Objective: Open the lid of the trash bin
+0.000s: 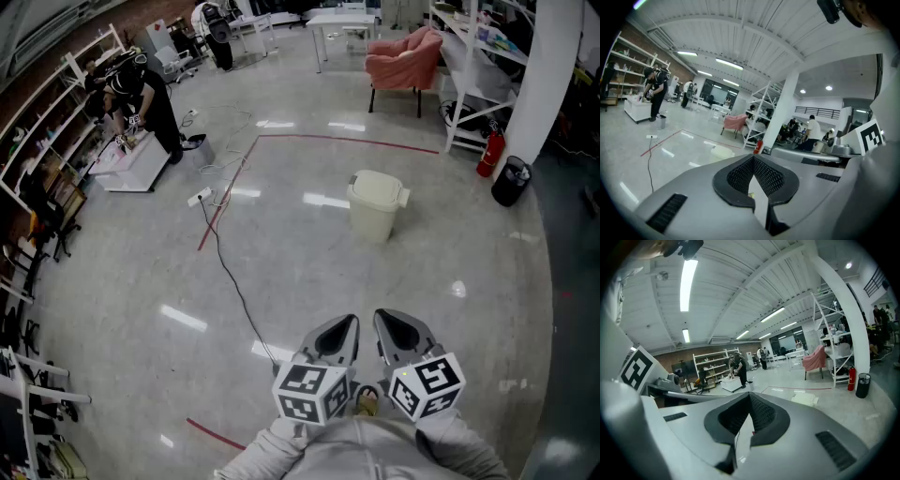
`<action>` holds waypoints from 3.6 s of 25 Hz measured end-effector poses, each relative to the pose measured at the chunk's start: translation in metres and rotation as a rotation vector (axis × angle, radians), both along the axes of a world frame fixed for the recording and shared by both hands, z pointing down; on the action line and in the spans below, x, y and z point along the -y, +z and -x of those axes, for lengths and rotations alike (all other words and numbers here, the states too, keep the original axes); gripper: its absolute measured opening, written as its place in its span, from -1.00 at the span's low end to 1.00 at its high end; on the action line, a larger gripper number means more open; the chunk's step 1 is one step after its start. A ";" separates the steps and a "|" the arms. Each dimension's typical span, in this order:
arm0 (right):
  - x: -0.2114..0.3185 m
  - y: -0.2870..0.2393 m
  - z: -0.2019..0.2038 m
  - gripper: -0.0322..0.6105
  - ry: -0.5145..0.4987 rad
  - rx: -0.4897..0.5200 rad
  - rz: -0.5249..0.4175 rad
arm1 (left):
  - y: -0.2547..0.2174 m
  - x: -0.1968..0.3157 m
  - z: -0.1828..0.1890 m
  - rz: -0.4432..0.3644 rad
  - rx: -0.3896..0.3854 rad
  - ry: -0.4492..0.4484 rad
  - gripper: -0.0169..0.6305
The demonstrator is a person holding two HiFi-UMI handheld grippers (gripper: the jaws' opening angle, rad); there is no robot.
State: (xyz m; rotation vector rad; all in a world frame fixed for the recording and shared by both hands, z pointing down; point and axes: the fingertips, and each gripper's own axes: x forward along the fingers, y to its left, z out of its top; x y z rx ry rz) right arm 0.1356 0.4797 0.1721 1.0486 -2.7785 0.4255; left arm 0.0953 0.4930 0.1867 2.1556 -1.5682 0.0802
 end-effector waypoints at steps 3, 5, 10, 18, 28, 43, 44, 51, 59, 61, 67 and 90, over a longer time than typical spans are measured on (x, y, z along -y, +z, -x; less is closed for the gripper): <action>-0.002 0.002 -0.005 -0.90 -0.006 -0.009 -0.006 | -0.002 0.002 -0.003 -0.007 -0.006 -0.012 -0.93; -0.001 0.002 -0.007 -0.90 -0.005 -0.008 -0.005 | -0.004 0.004 -0.003 -0.013 -0.010 -0.021 -0.93; 0.005 0.002 -0.012 -0.90 -0.012 -0.011 -0.007 | -0.006 0.010 -0.004 -0.021 -0.013 -0.038 -0.93; 0.019 0.013 -0.010 -0.90 -0.047 -0.031 0.020 | 0.001 0.023 -0.003 -0.019 -0.013 -0.081 -0.93; 0.087 0.030 0.013 -0.90 -0.046 -0.052 0.065 | 0.015 0.091 0.027 0.010 -0.033 -0.069 -0.93; 0.263 0.032 0.122 -0.90 0.034 -0.061 0.080 | 0.018 0.270 0.128 0.056 -0.017 0.061 -0.93; 0.272 0.033 0.129 -0.90 0.038 -0.063 0.084 | 0.019 0.280 0.134 0.059 -0.015 0.068 -0.93; 0.329 0.046 0.168 -0.90 0.051 -0.081 0.101 | 0.032 0.340 0.172 0.084 -0.017 0.102 -0.93; 0.372 0.056 0.186 -0.90 0.092 -0.080 0.128 | 0.047 0.385 0.197 0.126 -0.032 0.118 -0.93; 0.381 0.060 0.185 -0.90 0.105 -0.076 0.139 | 0.052 0.394 0.198 0.137 -0.035 0.121 -0.93; 0.419 0.074 0.174 -0.90 0.122 -0.087 0.175 | 0.067 0.433 0.187 0.169 -0.031 0.140 -0.93; 0.612 0.190 0.151 -0.90 0.114 -0.161 0.323 | 0.196 0.652 0.174 0.324 0.010 0.143 -0.93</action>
